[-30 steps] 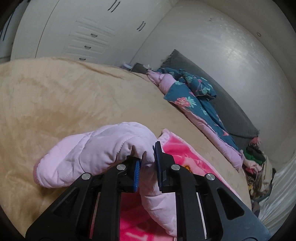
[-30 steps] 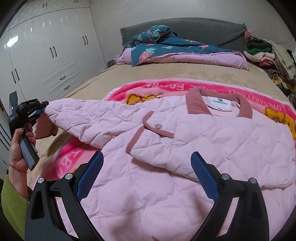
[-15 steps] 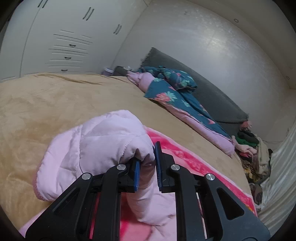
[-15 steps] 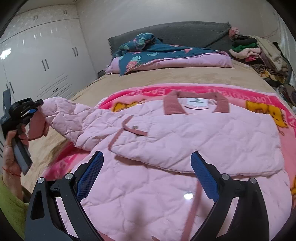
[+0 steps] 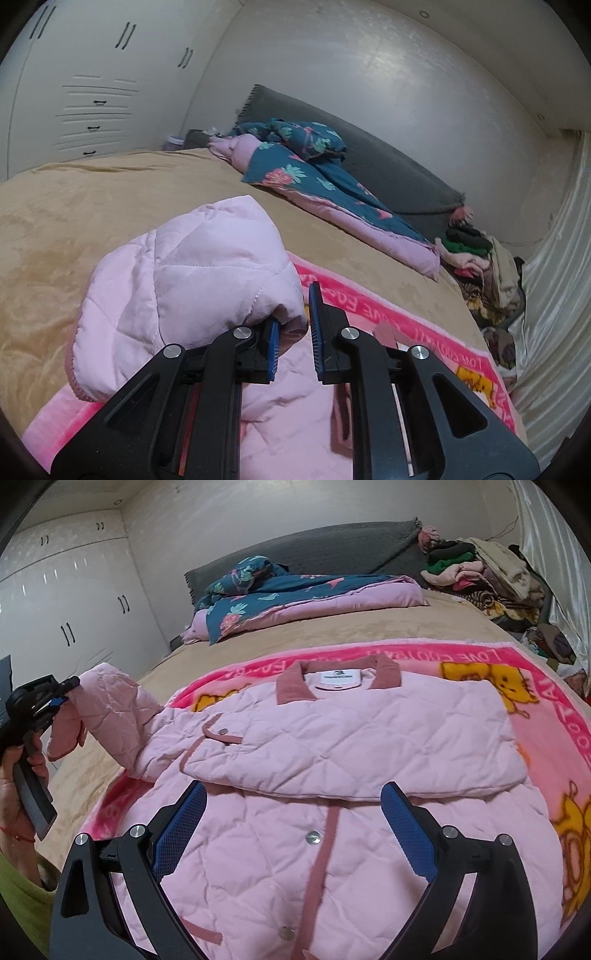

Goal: Fold large clothes
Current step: 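Carry the sleeve across the jacket front with the left tool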

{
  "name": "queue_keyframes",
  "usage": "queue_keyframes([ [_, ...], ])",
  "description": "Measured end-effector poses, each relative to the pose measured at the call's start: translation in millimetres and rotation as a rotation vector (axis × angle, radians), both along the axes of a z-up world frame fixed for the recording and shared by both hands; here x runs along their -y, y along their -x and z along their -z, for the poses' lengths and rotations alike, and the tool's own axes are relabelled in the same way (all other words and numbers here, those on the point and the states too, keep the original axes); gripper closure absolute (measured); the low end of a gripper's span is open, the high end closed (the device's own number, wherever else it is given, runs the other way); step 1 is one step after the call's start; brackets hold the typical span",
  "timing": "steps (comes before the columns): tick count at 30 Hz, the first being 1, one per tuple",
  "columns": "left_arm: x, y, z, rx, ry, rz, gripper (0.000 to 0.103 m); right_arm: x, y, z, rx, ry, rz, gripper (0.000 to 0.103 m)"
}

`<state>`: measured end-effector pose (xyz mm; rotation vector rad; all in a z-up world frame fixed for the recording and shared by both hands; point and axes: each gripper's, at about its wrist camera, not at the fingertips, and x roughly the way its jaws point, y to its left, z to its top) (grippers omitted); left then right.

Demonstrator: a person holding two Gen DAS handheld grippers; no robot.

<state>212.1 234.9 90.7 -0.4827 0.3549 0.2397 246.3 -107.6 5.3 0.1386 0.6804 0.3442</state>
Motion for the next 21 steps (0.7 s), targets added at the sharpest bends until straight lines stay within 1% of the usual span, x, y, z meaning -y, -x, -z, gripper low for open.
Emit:
queue_keyframes([
  [4,23.0,-2.2,-1.6,-0.005,-0.027,0.045,0.096,14.2,2.9,0.8,-0.001,-0.001,0.039,0.008],
  [7,45.8,-4.3,-1.7,-0.003,-0.057,0.101,0.096,24.5,3.9,2.0,-0.005,-0.006,0.063,0.008],
  [10,70.9,-6.5,-1.5,-0.003,-0.119,0.160,0.096,33.5,5.2,2.2,-0.008,-0.016,0.078,0.008],
  [14,98.8,-9.3,-1.4,-0.001,-0.173,0.222,0.096,45.5,8.4,0.2,-0.002,-0.025,0.103,0.008],
  [16,111.2,-9.6,-0.3,0.001,-0.188,0.253,0.096,51.0,9.4,-0.5,0.001,-0.029,0.115,0.008],
  [21,136.2,-14.6,3.5,0.001,-0.194,0.335,0.096,67.1,10.3,-0.9,0.001,-0.037,0.156,0.008],
])
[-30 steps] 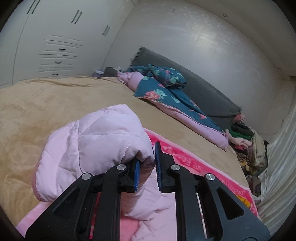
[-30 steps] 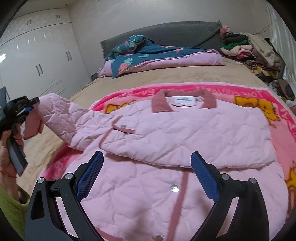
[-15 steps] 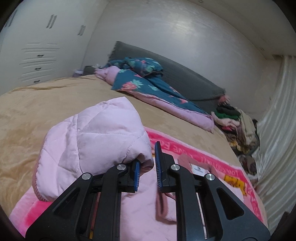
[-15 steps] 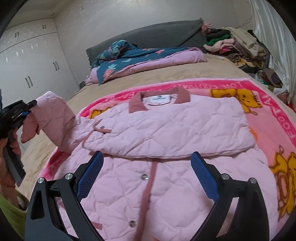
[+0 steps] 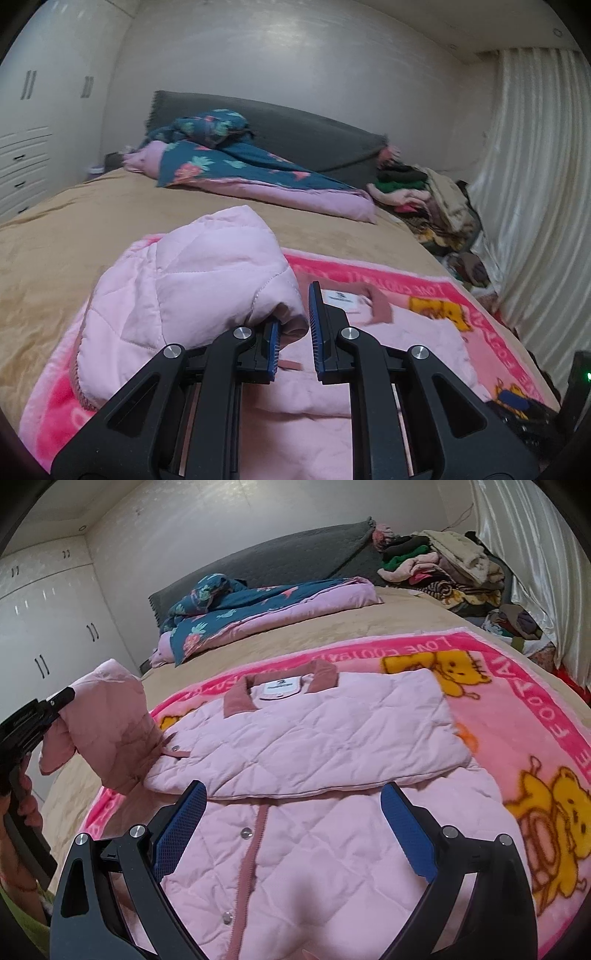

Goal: Fold large clothes
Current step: 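Carry the sleeve across the jacket front with the left tool, then lay the sleeve down on the jacket and open the left tool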

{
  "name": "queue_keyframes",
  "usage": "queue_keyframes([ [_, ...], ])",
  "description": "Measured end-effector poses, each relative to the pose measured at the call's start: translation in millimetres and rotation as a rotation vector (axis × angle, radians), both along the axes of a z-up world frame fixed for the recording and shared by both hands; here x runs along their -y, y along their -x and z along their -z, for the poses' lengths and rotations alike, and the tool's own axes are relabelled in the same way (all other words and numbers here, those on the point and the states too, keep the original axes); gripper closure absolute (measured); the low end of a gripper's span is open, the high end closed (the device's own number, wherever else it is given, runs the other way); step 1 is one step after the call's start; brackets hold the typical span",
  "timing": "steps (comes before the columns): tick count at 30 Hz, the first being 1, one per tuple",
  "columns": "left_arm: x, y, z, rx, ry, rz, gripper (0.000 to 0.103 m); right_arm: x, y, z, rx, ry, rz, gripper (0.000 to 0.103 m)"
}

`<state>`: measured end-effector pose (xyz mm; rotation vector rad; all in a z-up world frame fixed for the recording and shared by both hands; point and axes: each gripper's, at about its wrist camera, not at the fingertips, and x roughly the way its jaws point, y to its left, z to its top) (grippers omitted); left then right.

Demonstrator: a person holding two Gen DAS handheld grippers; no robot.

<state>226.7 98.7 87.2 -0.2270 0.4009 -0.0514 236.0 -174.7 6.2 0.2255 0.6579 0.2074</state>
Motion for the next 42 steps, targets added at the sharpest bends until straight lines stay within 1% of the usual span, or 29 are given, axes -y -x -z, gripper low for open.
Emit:
queue_keyframes([
  [5,29.5,-5.5,10.8,-0.030,-0.008,0.092,0.096,15.7,2.4,-1.7,0.007,-0.006,0.040,0.008],
  [7,43.5,-7.6,15.6,-0.046,-0.023,0.122,0.096,21.5,3.2,-1.8,0.009,-0.007,0.056,0.008],
  [10,63.1,-10.5,25.2,-0.069,-0.061,0.158,0.096,29.1,3.3,0.7,0.006,-0.010,0.075,0.008],
  [13,78.8,-15.7,38.0,-0.095,-0.123,0.189,0.096,33.9,2.8,4.1,-0.001,-0.012,0.088,0.008],
  [14,85.6,-17.4,45.3,-0.110,-0.151,0.199,0.096,35.1,2.5,5.0,-0.005,-0.014,0.091,0.008],
  [18,102.6,-22.3,74.0,-0.184,-0.200,0.235,0.096,38.5,0.5,9.9,-0.017,-0.015,0.100,0.008],
  [19,106.8,-22.3,80.1,-0.196,-0.210,0.239,0.093,39.3,0.3,10.8,-0.019,-0.017,0.100,0.008],
  [21,116.3,-20.0,93.6,-0.224,-0.231,0.261,0.082,40.2,-0.4,12.7,-0.024,-0.022,0.103,0.008],
  [23,124.4,-14.3,103.5,-0.239,-0.235,0.283,0.053,40.5,-1.1,13.4,-0.026,-0.027,0.103,0.008],
  [25,133.1,-7.1,113.1,-0.258,-0.261,0.287,0.043,41.7,-1.0,13.7,-0.025,-0.032,0.105,0.008],
  [26,136.8,-2.6,119.1,-0.270,-0.278,0.284,0.040,42.2,-1.6,13.7,-0.024,-0.034,0.106,0.008],
  [27,138.0,1.5,124.4,-0.284,-0.282,0.280,0.039,43.2,-1.5,13.6,-0.023,-0.036,0.106,0.008],
  [28,138.2,3.6,126.3,-0.291,-0.278,0.276,0.035,44.0,-1.4,13.7,-0.022,-0.038,0.108,0.008],
  [29,134.9,7.6,129.4,-0.304,-0.251,0.263,0.030,44.8,-0.8,13.9,-0.021,-0.039,0.109,0.008],
  [30,130.8,10.7,129.4,-0.308,-0.221,0.253,0.028,45.4,-0.7,14.0,-0.021,-0.041,0.110,0.008],
  [31,126.7,13.1,128.5,-0.309,-0.192,0.243,0.024,46.1,-0.7,13.9,-0.022,-0.043,0.111,0.008],
  [32,117.3,16.8,126.8,-0.311,-0.126,0.213,0.022,46.5,-0.5,14.1,-0.022,-0.044,0.114,0.008],
  [33,111.3,19.4,125.7,-0.309,-0.083,0.196,0.018,46.5,0.0,14.2,-0.021,-0.044,0.115,0.008],
  [35,97.2,25.6,123.8,-0.304,0.011,0.131,0.016,46.7,0.3,14.9,-0.021,-0.046,0.116,0.008],
  [36,92.5,29.8,122.6,-0.299,0.043,0.093,0.016,46.6,0.5,15.1,-0.020,-0.047,0.116,0.008],
  [37,88.9,31.8,121.3,-0.295,0.063,0.076,0.016,46.6,0.5,15.1,-0.020,-0.047,0.116,0.008],
  [39,73.3,37.5,119.9,-0.289,0.143,0.011,0.012,46.6,0.4,15.1,-0.019,-0.046,0.116,0.008],
  [42,52.3,42.6,119.9,-0.292,0.202,-0.082,0.010,46.5,0.4,15.1,-0.019,-0.046,0.117,0.008],
])
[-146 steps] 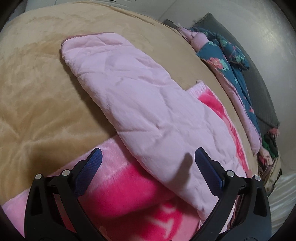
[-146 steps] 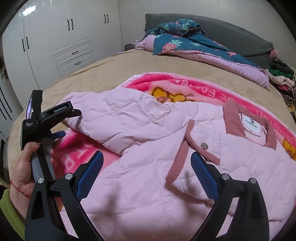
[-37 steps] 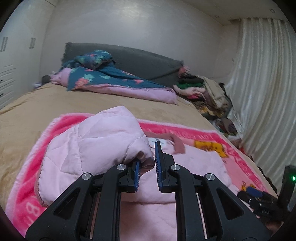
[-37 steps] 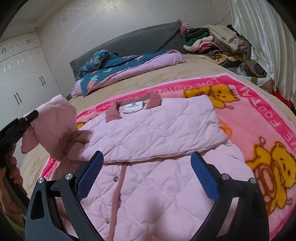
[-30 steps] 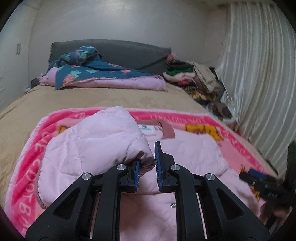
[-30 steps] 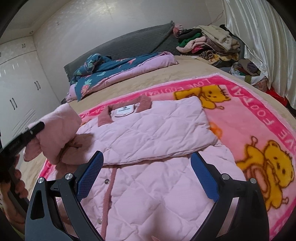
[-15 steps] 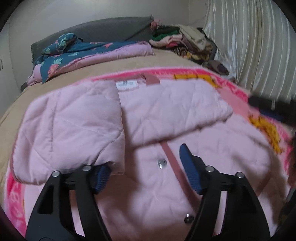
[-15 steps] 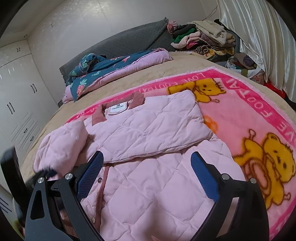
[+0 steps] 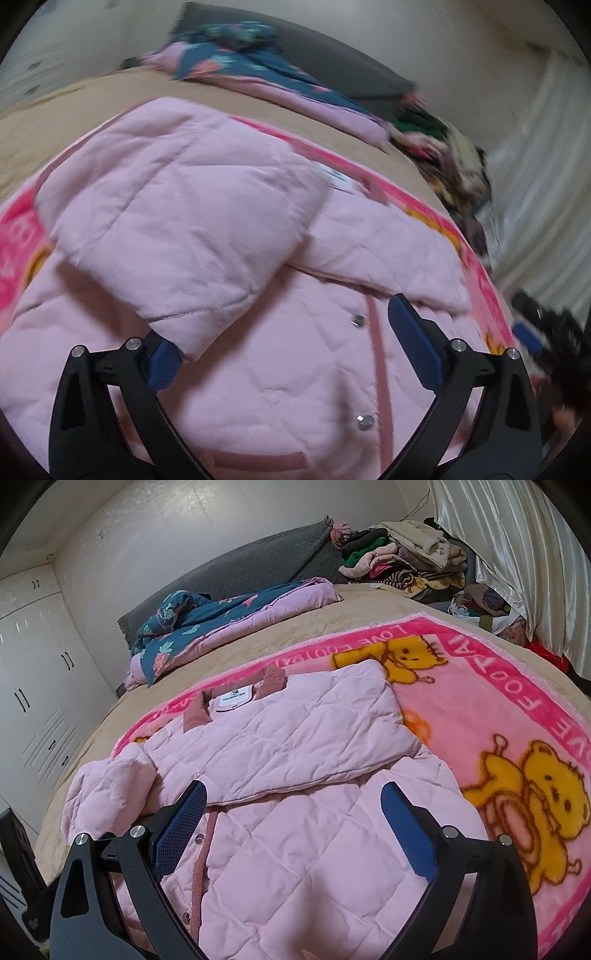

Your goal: Fold large clothes

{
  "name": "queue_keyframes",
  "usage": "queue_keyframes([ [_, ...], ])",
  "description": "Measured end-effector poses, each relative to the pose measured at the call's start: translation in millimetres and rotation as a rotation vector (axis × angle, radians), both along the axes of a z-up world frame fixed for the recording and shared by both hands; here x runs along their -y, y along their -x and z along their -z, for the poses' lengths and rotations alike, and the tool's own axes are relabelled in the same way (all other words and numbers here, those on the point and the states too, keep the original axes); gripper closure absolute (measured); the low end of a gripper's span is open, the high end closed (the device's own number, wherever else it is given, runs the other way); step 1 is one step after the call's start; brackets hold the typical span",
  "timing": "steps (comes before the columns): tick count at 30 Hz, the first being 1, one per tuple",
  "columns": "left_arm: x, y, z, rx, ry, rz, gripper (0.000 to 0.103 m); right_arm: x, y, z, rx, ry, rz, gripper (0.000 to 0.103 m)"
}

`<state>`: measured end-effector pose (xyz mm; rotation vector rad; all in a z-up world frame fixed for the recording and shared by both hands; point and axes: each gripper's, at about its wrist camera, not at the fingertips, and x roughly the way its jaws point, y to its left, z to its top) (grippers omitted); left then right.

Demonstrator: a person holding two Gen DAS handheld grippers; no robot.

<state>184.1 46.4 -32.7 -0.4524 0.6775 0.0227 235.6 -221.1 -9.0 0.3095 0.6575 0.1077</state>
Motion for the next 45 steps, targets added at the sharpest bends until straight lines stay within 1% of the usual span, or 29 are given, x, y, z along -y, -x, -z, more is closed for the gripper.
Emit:
queue_keyframes([
  [2,-15.5,2.8,-0.2,-0.006,0.035,-0.071,0.010,0.2,0.0,0.2,0.000,-0.001,0.000,0.008],
  [5,-35.5,6.3,-0.9,-0.025,0.026,-0.188,0.009,-0.2,-0.1,0.5,-0.001,0.001,-0.001,0.008],
  [8,-53.0,8.0,-1.3,-0.037,0.036,-0.263,0.009,-1.6,0.6,-0.1,-0.001,0.002,-0.005,0.008],
  [12,-73.3,11.1,-6.8,-0.032,0.027,-0.340,0.009,-5.2,-0.1,0.6,-0.003,0.006,-0.011,0.008],
  [15,-89.6,12.5,-10.4,0.002,0.034,-0.375,0.009,-6.9,-0.4,1.7,-0.006,0.003,-0.015,0.008],
  [16,-95.2,13.0,-12.3,0.014,0.021,-0.386,0.010,-8.0,-0.9,2.4,-0.008,0.004,-0.017,0.008],
  [17,-98.4,13.0,-14.7,0.028,0.025,-0.380,0.015,-9.5,-0.9,2.5,-0.007,0.008,-0.020,0.008],
  [18,-100.7,13.6,-17.8,0.042,0.030,-0.372,0.022,-11.1,-0.8,3.0,-0.006,0.010,-0.023,0.008],
  [19,-102.5,14.5,-21.9,0.056,0.024,-0.370,0.043,-12.7,-0.6,3.0,-0.006,0.014,-0.025,0.008],
  [20,-102.4,15.8,-28.6,0.084,0.003,-0.362,0.067,-14.4,-0.4,2.9,-0.005,0.017,-0.029,0.008],
  [21,-101.5,15.0,-35.4,0.114,-0.013,-0.344,0.076,-15.4,-0.2,3.0,-0.004,0.018,-0.031,0.009],
  [23,-95.9,12.5,-47.1,0.159,-0.011,-0.283,0.084,-18.2,0.4,2.6,-0.001,0.021,-0.038,0.009],
  [25,-86.1,12.3,-57.7,0.196,-0.027,-0.225,0.087,-21.1,1.0,2.2,0.002,0.026,-0.042,0.009],
  [28,-61.3,10.5,-70.7,0.251,-0.025,-0.079,0.089,-24.8,2.4,1.7,0.006,0.028,-0.053,0.009],
  [33,-16.8,7.8,-80.8,0.299,-0.069,0.110,0.091,-25.9,5.0,-1.4,0.013,0.031,-0.054,0.009],
  [35,0.5,6.7,-82.3,0.311,-0.095,0.159,0.091,-24.1,6.2,-3.9,0.019,0.031,-0.048,0.009],
  [37,14.3,7.2,-80.0,0.313,-0.103,0.214,0.091,-20.7,8.3,-6.8,0.026,0.030,-0.039,0.009],
  [39,34.2,6.9,-74.1,0.307,-0.132,0.273,0.091,-17.6,10.0,-9.1,0.030,0.031,-0.034,0.009],
  [43,60.7,10.0,-57.4,0.271,-0.193,0.350,0.091,-10.6,12.6,-9.8,0.026,0.033,-0.020,0.009],
  [45,75.1,10.8,-49.9,0.241,-0.246,0.381,0.091,-6.4,13.6,-8.9,0.020,0.036,-0.012,0.009],
])
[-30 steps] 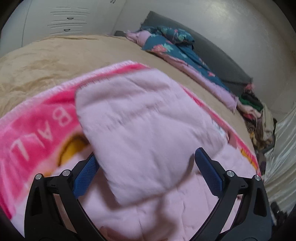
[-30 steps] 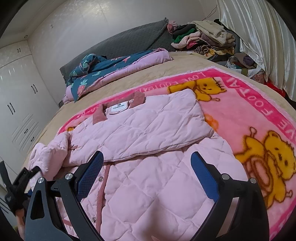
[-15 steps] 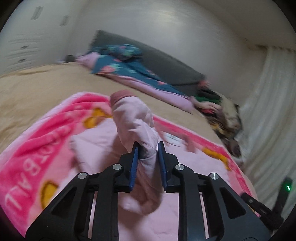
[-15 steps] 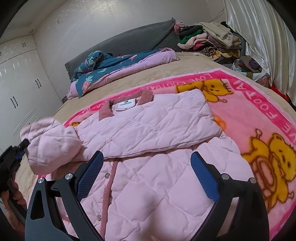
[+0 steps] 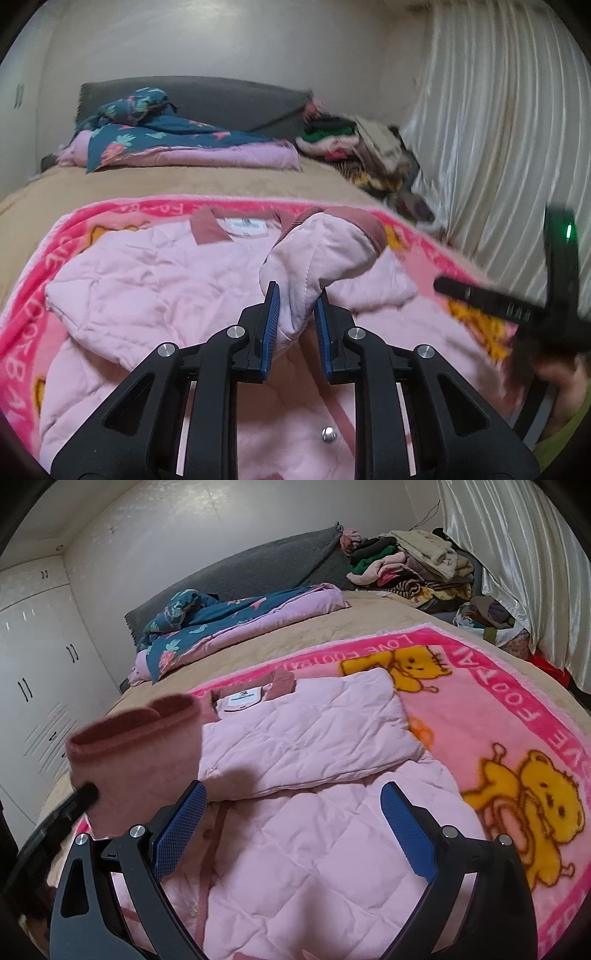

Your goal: Fold large clothes

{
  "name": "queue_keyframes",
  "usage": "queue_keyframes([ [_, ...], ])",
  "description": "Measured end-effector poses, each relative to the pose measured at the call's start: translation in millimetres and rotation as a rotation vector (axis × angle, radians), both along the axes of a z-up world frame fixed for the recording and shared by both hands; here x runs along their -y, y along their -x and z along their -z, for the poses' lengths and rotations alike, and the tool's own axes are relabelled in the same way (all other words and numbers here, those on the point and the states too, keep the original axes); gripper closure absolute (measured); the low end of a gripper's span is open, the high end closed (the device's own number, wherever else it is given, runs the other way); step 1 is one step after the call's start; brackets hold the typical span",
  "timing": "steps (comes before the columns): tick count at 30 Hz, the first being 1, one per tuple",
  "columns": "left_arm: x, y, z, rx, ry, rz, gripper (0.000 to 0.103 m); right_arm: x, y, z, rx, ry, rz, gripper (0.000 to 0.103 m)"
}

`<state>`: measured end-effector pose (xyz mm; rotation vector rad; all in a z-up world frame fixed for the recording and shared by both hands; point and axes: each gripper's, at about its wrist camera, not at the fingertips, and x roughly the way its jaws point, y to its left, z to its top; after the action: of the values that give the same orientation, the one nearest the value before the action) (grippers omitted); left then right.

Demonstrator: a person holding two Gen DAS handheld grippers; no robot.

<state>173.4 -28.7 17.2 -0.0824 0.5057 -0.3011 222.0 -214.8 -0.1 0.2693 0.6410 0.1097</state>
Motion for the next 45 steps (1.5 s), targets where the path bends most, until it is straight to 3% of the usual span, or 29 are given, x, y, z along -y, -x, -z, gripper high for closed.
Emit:
queue_keyframes([
  [5,16.0,1.0,19.1,-0.093,-0.070,0.056,0.084,8.8,2.1,1.3,-0.011,-0.007,0.015,0.009],
  [9,27.8,7.9,27.2,-0.105,-0.155,0.061,0.076,12.8,4.7,0.0,-0.011,-0.009,0.021,0.009],
  [10,30.3,9.4,27.1,-0.104,-0.173,0.066,0.067,13.5,5.4,0.0,-0.011,-0.010,0.022,0.009],
  [12,35.6,12.3,28.0,-0.119,-0.197,0.105,0.040,15.0,6.0,1.0,-0.015,-0.014,0.025,0.009],
  [13,36.9,12.8,26.3,-0.119,-0.195,0.111,0.020,15.3,6.2,0.7,-0.017,-0.015,0.026,0.009],
  [16,40.5,17.4,22.2,-0.106,-0.213,0.127,0.018,16.6,6.6,1.8,-0.022,-0.021,0.025,0.009],
  [19,32.7,17.0,14.5,-0.089,-0.182,0.125,0.013,15.2,6.2,2.3,-0.027,-0.026,0.018,0.009],
  [30,-59.9,-25.1,4.5,-0.143,-0.052,-0.154,0.009,-15.4,-2.5,15.0,-0.109,-0.087,-0.107,0.008],
  [35,-101.8,-37.8,-7.4,-0.132,-0.002,-0.264,0.009,-41.2,-8.1,28.3,-0.172,-0.121,-0.166,0.008],
  [45,-158.8,-62.9,-15.3,-0.174,0.073,-0.402,0.009,-77.4,-16.9,57.0,-0.265,-0.140,-0.202,0.008],
])
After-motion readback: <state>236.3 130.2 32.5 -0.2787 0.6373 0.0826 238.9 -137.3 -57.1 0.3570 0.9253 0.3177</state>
